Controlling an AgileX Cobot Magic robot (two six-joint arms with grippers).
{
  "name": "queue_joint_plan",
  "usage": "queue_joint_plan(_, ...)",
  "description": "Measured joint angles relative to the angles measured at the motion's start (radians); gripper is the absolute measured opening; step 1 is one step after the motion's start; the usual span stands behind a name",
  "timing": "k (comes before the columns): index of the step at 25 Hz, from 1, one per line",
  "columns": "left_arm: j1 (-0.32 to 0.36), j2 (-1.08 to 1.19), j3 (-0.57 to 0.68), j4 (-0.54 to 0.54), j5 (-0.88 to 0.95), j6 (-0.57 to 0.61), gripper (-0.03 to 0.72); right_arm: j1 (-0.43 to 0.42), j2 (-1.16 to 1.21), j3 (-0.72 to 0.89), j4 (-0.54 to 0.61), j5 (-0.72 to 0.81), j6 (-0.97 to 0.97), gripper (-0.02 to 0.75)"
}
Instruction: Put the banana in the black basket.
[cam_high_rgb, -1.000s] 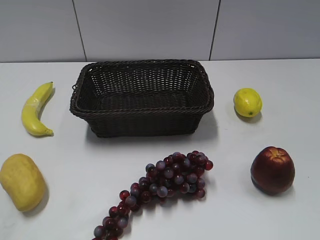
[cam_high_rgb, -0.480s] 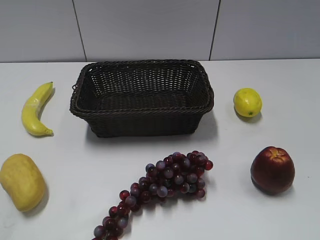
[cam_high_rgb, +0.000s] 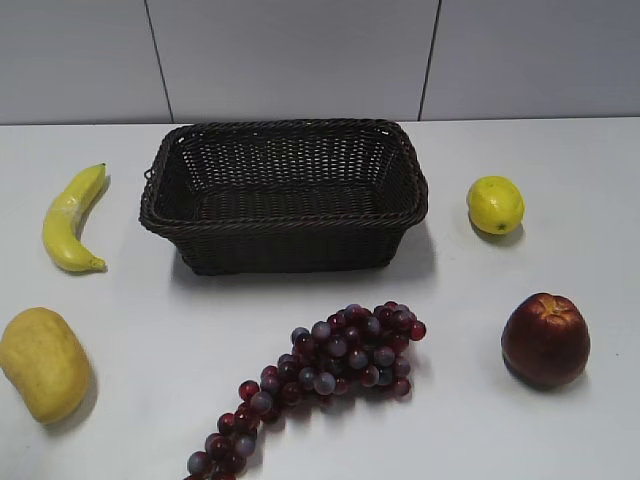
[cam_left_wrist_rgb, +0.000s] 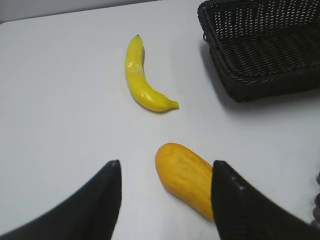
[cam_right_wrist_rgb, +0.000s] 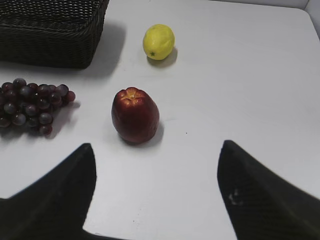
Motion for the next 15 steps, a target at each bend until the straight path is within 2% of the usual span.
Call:
queue_joint_plan(8,0.0,0.483,-0.229,0.008,-0.042,-0.05,0.555,0.0,0.0,0.0,0.0,0.0,0.0,0.573)
queue_joint_plan(15,0.0,0.847,-0.411,0.072,-0.06,-0.131,0.555,0.0,0.0,0.0,0.0,0.0,0.0,0.573)
